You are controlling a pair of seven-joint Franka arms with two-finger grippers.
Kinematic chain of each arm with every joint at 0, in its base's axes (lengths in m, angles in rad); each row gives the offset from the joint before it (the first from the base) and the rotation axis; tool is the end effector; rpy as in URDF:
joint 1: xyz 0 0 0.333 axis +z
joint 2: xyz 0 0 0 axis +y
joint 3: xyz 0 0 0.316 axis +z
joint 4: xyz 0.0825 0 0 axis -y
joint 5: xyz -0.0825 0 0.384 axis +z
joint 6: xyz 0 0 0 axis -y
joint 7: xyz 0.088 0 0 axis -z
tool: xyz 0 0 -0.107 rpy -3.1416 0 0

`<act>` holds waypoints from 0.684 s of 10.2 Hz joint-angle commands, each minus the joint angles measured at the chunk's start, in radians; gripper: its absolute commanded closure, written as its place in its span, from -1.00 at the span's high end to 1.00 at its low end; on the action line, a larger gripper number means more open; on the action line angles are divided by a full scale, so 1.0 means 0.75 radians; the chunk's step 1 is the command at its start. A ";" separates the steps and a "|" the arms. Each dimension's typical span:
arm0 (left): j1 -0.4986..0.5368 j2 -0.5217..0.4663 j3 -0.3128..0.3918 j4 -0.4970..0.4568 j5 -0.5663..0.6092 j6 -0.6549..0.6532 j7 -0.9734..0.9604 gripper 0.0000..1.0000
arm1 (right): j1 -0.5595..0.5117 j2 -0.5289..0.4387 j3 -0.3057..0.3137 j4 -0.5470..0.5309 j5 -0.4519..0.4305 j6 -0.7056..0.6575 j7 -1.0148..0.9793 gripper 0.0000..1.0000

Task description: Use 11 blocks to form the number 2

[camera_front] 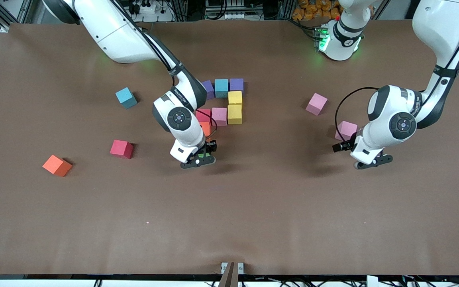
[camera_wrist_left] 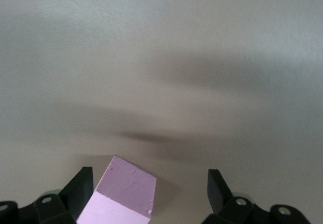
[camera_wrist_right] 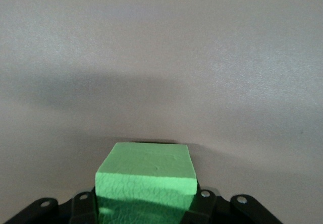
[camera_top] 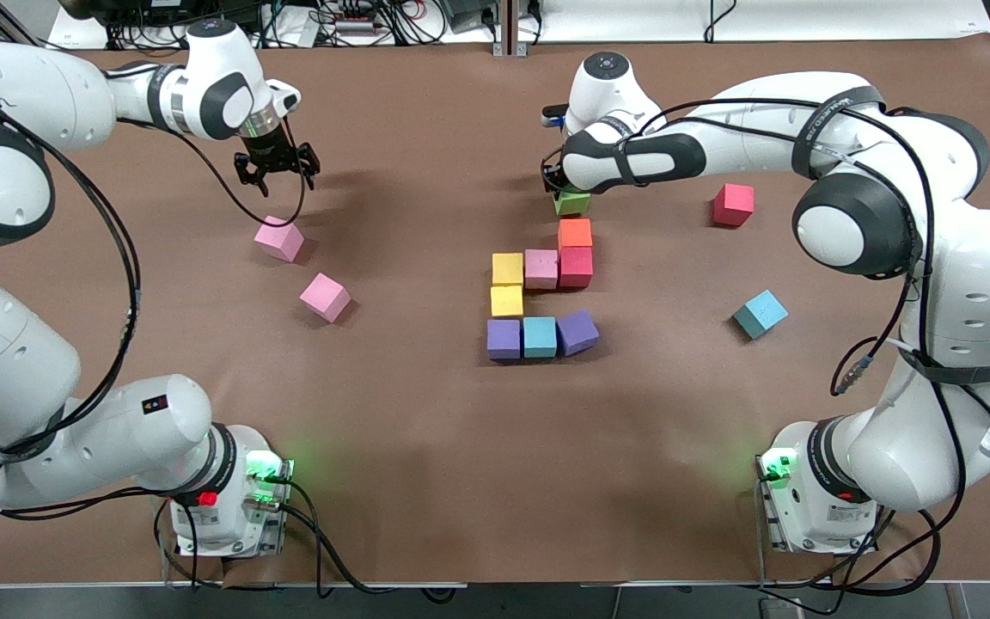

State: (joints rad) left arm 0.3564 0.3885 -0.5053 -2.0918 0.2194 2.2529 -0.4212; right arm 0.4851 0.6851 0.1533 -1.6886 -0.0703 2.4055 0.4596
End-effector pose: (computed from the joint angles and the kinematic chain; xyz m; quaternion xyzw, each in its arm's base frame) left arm 0.5586 -0.0762 0.2436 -0.9942 -0.0670 0.0838 0.0095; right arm 0.5546 0.3971 0.2069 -0.9948 -0.0968 -0.0049 0.0311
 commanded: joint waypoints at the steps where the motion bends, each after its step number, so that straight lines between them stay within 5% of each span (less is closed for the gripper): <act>1: 0.024 -0.068 -0.022 -0.087 -0.012 0.009 0.242 1.00 | 0.012 0.001 -0.004 -0.013 -0.009 -0.006 0.023 -0.07; 4: 0.061 -0.084 -0.018 -0.105 -0.010 -0.113 0.551 1.00 | 0.010 -0.030 -0.002 -0.056 -0.009 -0.033 0.023 -0.07; 7: 0.061 -0.068 -0.016 -0.107 -0.010 -0.147 0.566 1.00 | -0.009 -0.050 0.018 -0.074 -0.006 -0.053 0.029 -0.07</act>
State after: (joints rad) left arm 0.3935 0.3648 -0.5068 -2.1492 0.2194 2.1544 -0.0190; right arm 0.4862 0.6807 0.1574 -1.7126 -0.0703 2.3755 0.4610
